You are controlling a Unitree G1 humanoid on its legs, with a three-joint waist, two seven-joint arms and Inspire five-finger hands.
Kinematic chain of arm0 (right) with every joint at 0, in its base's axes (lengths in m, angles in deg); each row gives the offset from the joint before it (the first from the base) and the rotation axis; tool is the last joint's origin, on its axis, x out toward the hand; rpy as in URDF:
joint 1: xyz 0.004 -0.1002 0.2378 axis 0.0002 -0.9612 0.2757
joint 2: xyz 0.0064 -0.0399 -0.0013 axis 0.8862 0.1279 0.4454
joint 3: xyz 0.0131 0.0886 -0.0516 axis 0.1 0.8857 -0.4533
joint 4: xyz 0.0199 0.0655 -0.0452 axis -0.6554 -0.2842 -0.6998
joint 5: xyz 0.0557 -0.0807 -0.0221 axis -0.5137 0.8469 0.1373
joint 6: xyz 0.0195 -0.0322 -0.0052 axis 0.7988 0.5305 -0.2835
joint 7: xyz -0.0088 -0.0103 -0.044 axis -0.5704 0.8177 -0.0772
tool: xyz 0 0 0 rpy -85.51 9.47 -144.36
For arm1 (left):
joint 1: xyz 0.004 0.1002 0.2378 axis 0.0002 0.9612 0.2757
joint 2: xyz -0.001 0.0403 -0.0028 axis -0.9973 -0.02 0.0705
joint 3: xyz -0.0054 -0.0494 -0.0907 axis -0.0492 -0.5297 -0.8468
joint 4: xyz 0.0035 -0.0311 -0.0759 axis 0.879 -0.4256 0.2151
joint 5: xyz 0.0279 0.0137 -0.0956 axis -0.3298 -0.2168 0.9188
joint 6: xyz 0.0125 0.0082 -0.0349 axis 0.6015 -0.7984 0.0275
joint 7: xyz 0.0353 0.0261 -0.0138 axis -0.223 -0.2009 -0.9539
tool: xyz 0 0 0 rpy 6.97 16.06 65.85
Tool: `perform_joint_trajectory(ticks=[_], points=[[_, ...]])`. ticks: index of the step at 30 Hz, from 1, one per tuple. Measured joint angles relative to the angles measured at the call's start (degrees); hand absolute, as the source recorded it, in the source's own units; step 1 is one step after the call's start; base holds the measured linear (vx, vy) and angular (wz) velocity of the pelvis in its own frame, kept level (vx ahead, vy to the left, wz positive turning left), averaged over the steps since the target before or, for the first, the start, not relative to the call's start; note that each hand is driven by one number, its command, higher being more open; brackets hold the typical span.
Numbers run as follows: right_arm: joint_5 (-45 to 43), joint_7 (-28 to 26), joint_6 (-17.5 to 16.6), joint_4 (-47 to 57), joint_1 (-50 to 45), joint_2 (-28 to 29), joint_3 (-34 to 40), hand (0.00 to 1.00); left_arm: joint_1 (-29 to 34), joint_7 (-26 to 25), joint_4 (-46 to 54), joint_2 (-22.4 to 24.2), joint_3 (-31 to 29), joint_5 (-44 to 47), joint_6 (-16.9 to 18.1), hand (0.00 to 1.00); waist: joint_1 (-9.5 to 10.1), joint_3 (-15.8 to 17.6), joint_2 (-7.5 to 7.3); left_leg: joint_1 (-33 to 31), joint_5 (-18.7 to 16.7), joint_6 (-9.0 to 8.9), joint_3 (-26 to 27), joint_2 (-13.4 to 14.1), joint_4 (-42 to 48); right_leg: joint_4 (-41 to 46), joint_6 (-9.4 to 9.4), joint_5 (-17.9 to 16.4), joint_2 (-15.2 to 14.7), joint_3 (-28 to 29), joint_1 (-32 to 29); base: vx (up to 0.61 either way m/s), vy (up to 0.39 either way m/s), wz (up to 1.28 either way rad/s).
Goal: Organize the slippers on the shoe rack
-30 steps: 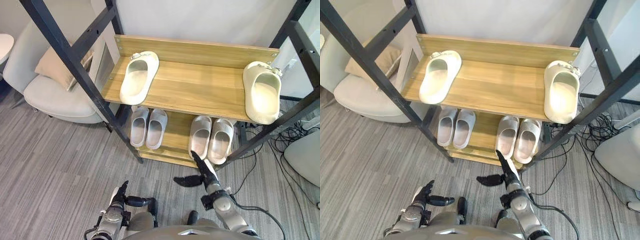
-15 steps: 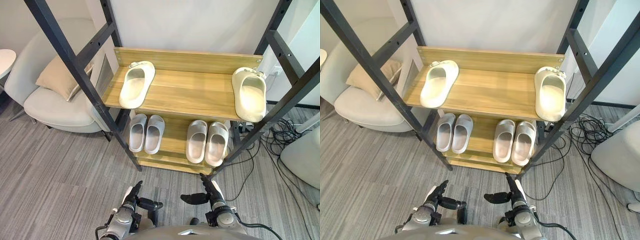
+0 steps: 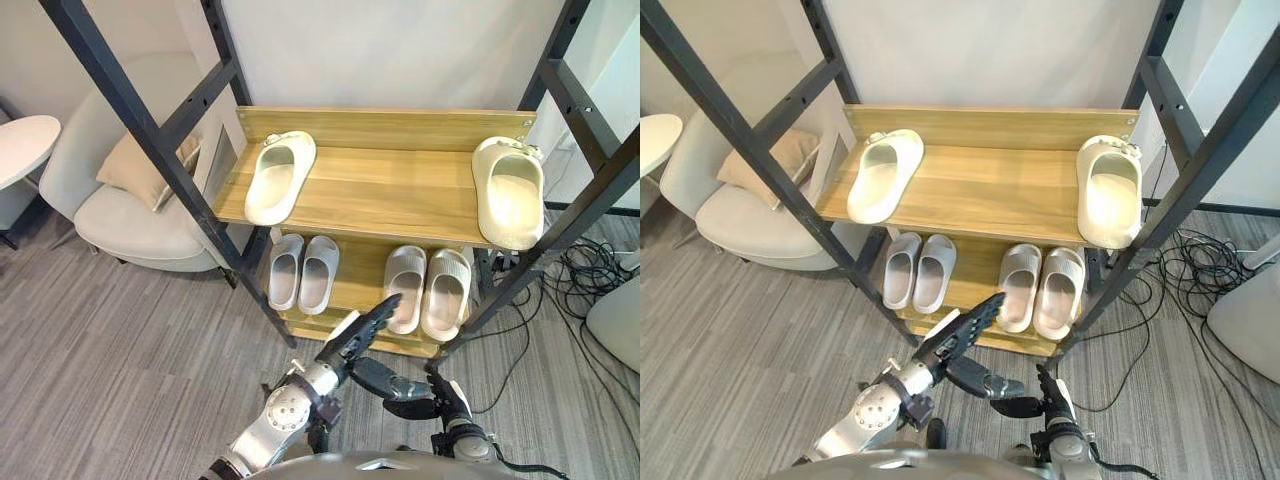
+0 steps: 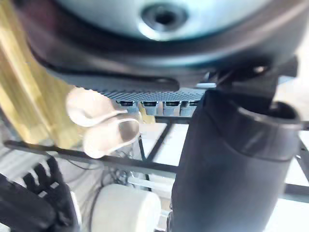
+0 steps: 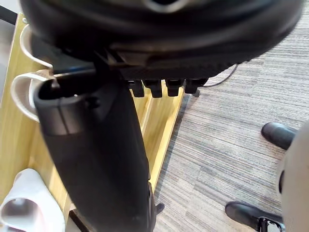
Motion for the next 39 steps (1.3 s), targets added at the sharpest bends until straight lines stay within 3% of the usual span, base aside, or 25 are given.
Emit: perform_joint_trajectory(ticks=[10, 13, 16, 20, 28, 34, 39], points=[[-2.1, -0.7, -0.2, -1.5, 0.1, -0.2, -0.7, 1.0, -2.4, -4.0, 16.5, 0.0, -1.6, 5.3, 0.5, 1.0, 0.23, -1.6, -0.17, -0.2, -0.1, -0.11, 0.1, 0.4, 0.0, -0.2, -0.01, 0.0, -0.2, 0.1, -0.1, 0.0, 0.0, 0.0], [-2.1, -0.3, -0.3, -3.8, 1.1, -0.2, -2.6, 1.0, -2.9, -6.1, 22.3, 0.3, -3.4, 6.2, 1.8, 1.0, 0.43, -2.2, -0.79, -0.3, -0.1, -0.11, 0.0, 0.4, 0.0, -0.2, -0.01, 0.0, -0.1, 0.0, -0.1, 0.0, 0.0, 0.0], [-2.1, 0.2, -0.3, -5.5, 1.2, -0.1, -3.2, 1.0, -7.5, -9.4, 24.4, 1.7, -6.4, 5.7, 4.2, 1.0, 1.3, -3.0, -0.87, -0.3, -0.1, -0.1, 0.0, 0.4, 0.0, -0.1, 0.0, 0.0, -0.1, 0.0, -0.1, 0.0, 0.0, 0.0], [-2.5, -0.5, -0.1, -6.0, 1.0, -0.4, -1.0, 1.0, -10.7, -14.8, 24.5, 2.7, -14.2, 0.1, 5.5, 1.0, 1.41, -3.7, -0.8, -0.3, 0.0, 0.03, -0.4, 0.1, 0.0, 0.0, 0.01, 0.0, -0.1, -0.3, 0.3, -0.01, 0.001, 0.04], [-4.3, -0.8, -0.2, -6.0, 0.3, -0.6, 0.0, 1.0, -16.4, -24.1, 22.9, -3.3, -25.1, -17.6, 5.4, 1.0, 1.39, -3.7, -2.06, -0.3, 0.1, 0.09, -1.1, 0.1, 0.0, 0.1, 0.01, -0.2, -0.1, -1.1, 0.4, 0.0, 0.0, 0.04], [-4.2, -0.7, -0.6, -4.4, -0.3, -0.5, 0.0, 1.0, -21.6, -27.0, 17.0, -12.9, -30.5, -32.4, 3.5, 1.0, 1.02, -3.7, -2.51, -0.8, 0.0, 0.03, 0.2, 0.2, 0.0, 0.2, 0.0, -0.1, -0.1, 0.3, -0.9, 0.0, 0.001, -0.09], [-3.6, -0.7, -0.7, -1.9, -1.3, -0.5, 0.0, 1.0, -22.5, -27.7, 13.2, -15.9, -31.9, -39.1, 1.3, 1.0, 0.21, -3.8, -2.9, -0.8, -0.1, -0.11, 1.2, 0.2, 0.0, 0.3, -0.11, 0.1, 0.0, 1.4, -1.5, -0.01, 0.003, -0.12]])
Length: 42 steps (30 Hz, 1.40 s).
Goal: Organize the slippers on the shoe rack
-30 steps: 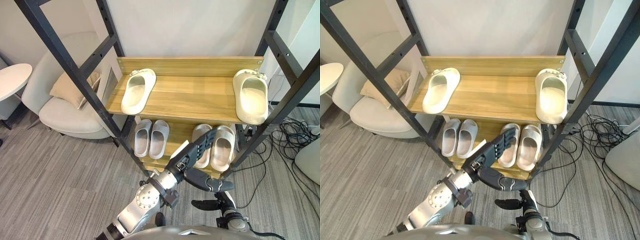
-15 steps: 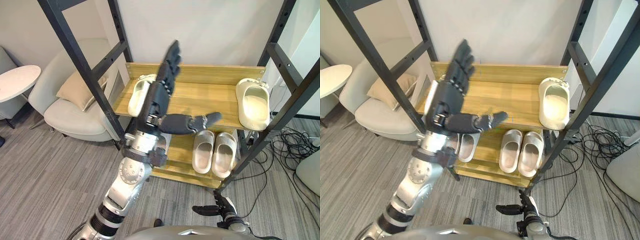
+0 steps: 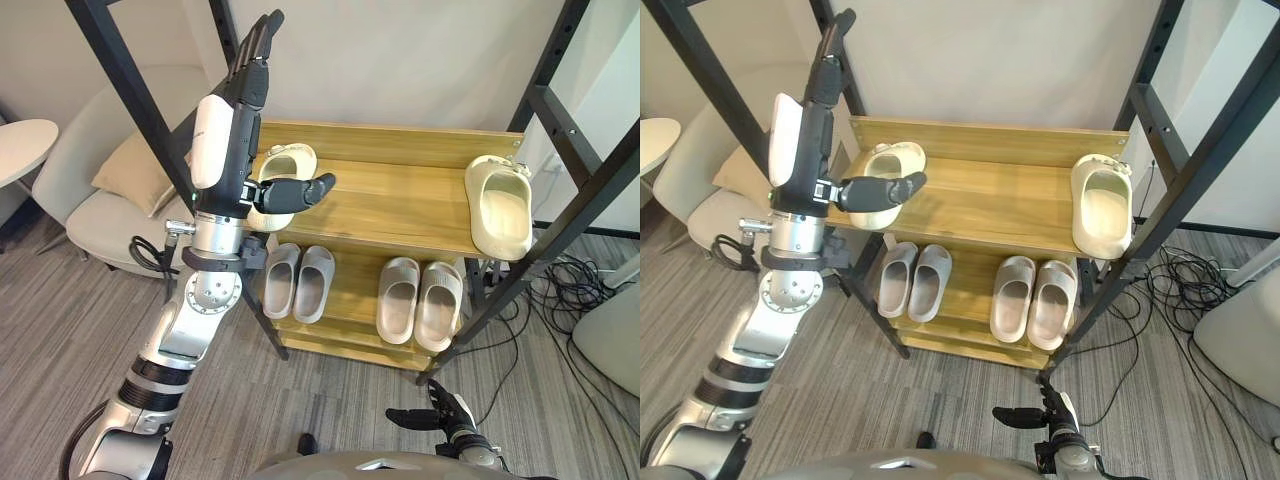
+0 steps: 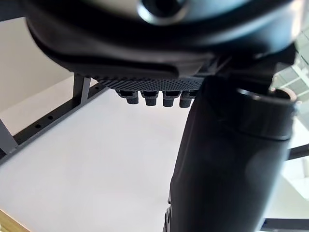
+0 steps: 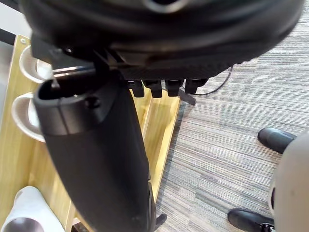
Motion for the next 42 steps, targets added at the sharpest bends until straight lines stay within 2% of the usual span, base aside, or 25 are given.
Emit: perform_joint_trajectory(ticks=[9, 14, 25, 42], points=[[0.9, -0.5, -0.3, 2.9, -2.2, 0.0, 0.0, 1.0, -2.3, 0.1, -6.8, -4.3, -1.6, -10.8, -3.2, 1.0, -0.48, -0.2, -0.52, -1.1, -0.3, -0.28, 2.7, 0.9, 0.0, 0.0, -0.44, 0.7, 0.6, 3.0, -2.6, -0.02, 0.002, -0.17], [1.5, -0.5, -0.7, 3.4, -2.2, 0.3, 0.0, 1.0, -3.8, 0.1, -13.9, -6.4, -1.8, -15.0, -5.9, 1.0, -0.86, -0.1, -0.61, -1.2, -0.3, -0.35, 3.3, 1.0, 0.0, -1.0, -0.78, 1.3, 1.2, 3.5, -2.6, -0.01, -0.006, -0.08], [1.5, -0.5, -1.1, 4.6, -2.3, 0.9, 0.3, 1.0, -3.9, 0.1, -18.4, -6.5, -7.4, -20.1, -11.4, 1.0, -0.77, 1.2, -0.61, -1.7, -0.5, -0.58, 4.6, 1.2, 0.0, -1.6, -0.88, 1.9, 1.4, 4.9, -3.6, -0.02, 0.005, -0.07], [2.4, -0.4, -1.1, 6.0, -2.2, 3.0, 1.3, 1.0, -9.0, 0.1, -22.6, -6.5, -8.5, -21.0, -12.7, 1.0, -0.65, 2.7, -0.19, -2.8, -0.5, -0.63, 6.7, 1.4, 0.0, -1.8, -1.15, 2.7, 1.6, 7.0, -5.6, -0.02, 0.003, -0.06]])
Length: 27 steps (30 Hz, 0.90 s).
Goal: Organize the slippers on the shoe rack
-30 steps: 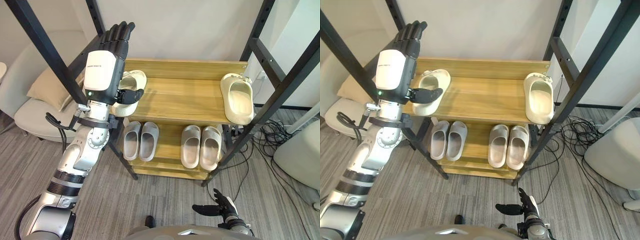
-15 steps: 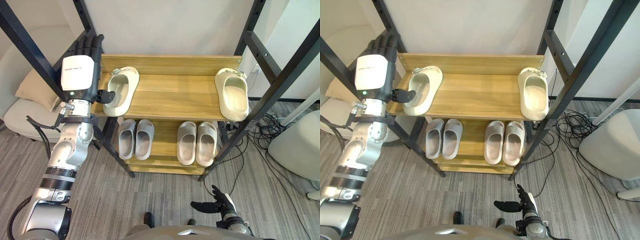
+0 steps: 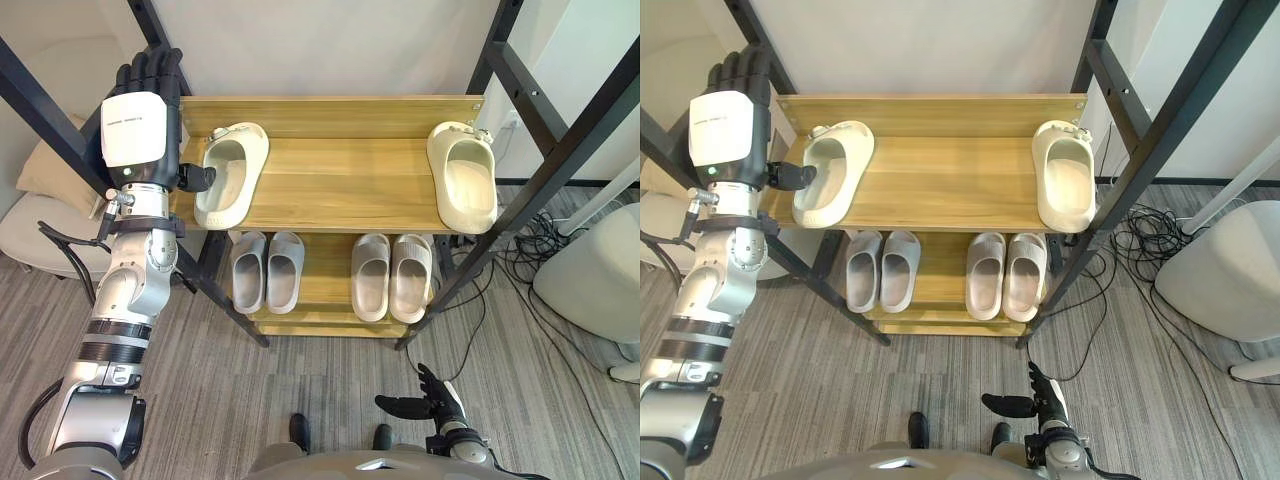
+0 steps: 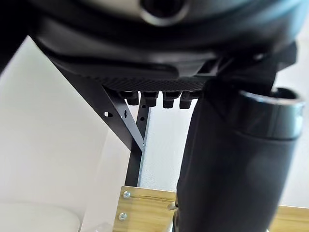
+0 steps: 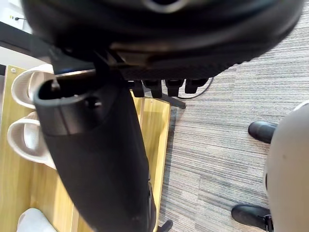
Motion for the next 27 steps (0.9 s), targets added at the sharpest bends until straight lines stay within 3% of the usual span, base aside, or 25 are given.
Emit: perform_joint_trajectory(ticks=[14, 15, 27], points=[[0.3, 0.7, 0.0, 3.2, -0.8, 0.1, 0.0, 1.0, -5.2, -0.1, 0.0, 0.5, 0.0, 1.9, -0.1, 1.0, -2.14, 0.4, 0.02, -1.8, -0.2, 0.29, 2.7, 0.0, 0.0, -0.9, 0.14, 1.6, 0.0, 2.9, -2.8, -0.04, 0.007, -0.1], [0.3, 0.7, 0.0, 3.4, -0.9, 0.1, 0.0, 1.0, -5.4, 0.0, 0.0, 0.5, 0.0, 2.4, -0.2, 0.0, -2.17, 0.4, 0.01, -2.0, -0.2, 0.31, 2.8, 0.0, 0.0, -0.9, 0.14, 1.6, 0.0, 3.0, -3.1, -0.02, -0.001, -0.07], [0.3, 0.8, 0.0, 5.0, -1.0, 0.1, -0.1, 1.0, -8.9, 0.1, -4.3, 0.5, 0.3, 3.4, -0.7, 0.0, -2.93, 1.8, -0.27, -2.5, -0.4, 0.6, 4.6, -0.1, 0.0, -1.5, 0.26, 2.5, -0.1, 4.9, -4.2, -0.03, 0.005, -0.08]])
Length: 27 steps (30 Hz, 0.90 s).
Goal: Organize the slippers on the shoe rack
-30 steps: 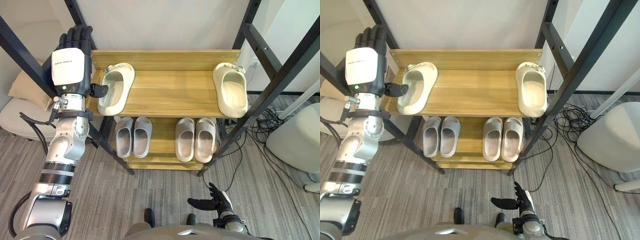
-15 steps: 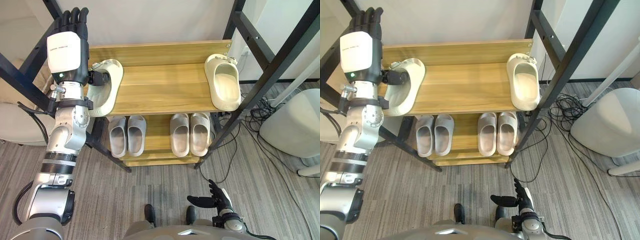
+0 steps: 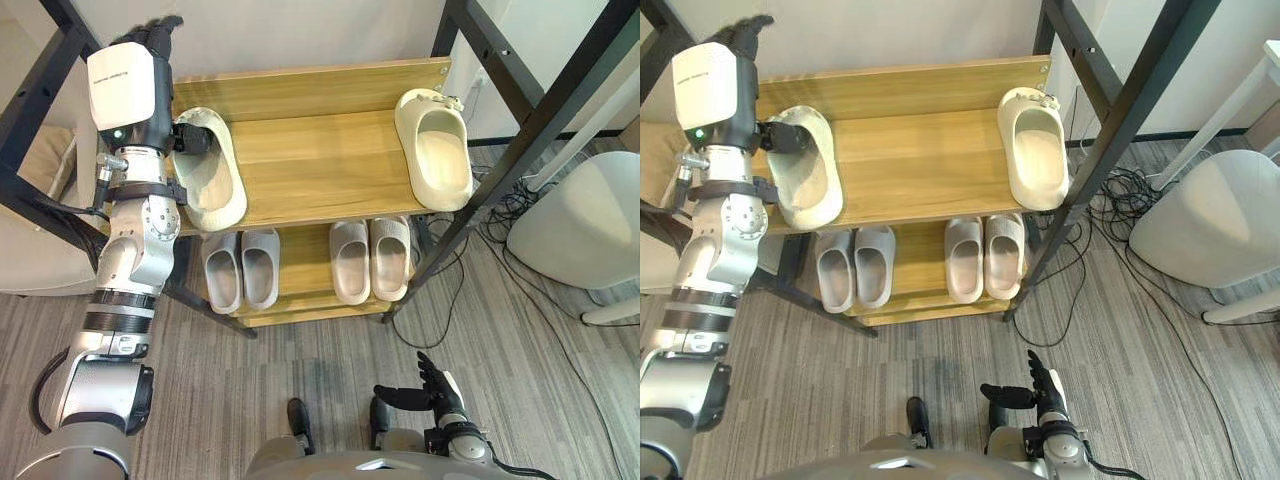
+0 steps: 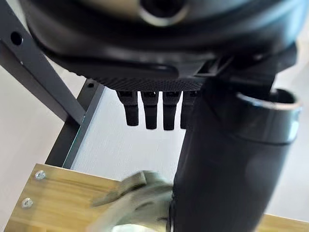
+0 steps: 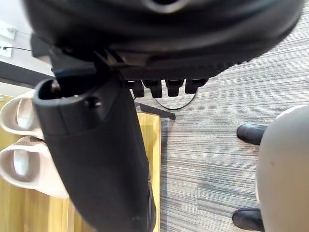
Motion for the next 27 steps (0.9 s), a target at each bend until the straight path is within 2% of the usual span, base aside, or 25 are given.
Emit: perform_joint_trajectory(ticks=[7, 21, 27], points=[[0.0, 0.5, 0.0, 0.1, 0.0, 0.1, 0.0, 1.0, 0.1, 1.1, -2.0, 0.0, 1.2, 0.4, 0.8, 0.0, 0.21, 0.3, -0.19, 0.2, 0.0, 0.03, 0.1, 0.0, 0.0, 0.0, -0.15, 0.2, 0.1, -0.1, 0.2, -0.02, -0.002, -0.01], [-0.2, 0.8, 0.0, -1.9, 1.2, -0.1, -0.1, 1.0, 1.3, 1.1, -1.4, 0.2, 3.0, 1.1, 1.3, 0.0, 0.48, 0.7, 0.54, 1.7, 0.4, 0.17, -1.2, -0.3, 0.0, 0.2, -0.38, 0.0, -0.2, -1.6, 2.1, -0.04, -0.002, 0.05], [-0.2, 0.9, 0.0, -2.0, 1.4, -0.1, -0.1, 1.0, 1.8, 1.1, 2.8, 1.7, 6.8, 1.1, 1.8, 0.0, 0.47, 0.9, 0.89, 1.6, 0.4, 0.22, -1.4, -0.5, 0.0, 0.2, -0.3, 0.0, -0.5, -1.7, 2.1, -0.01, 0.0, 0.01]])
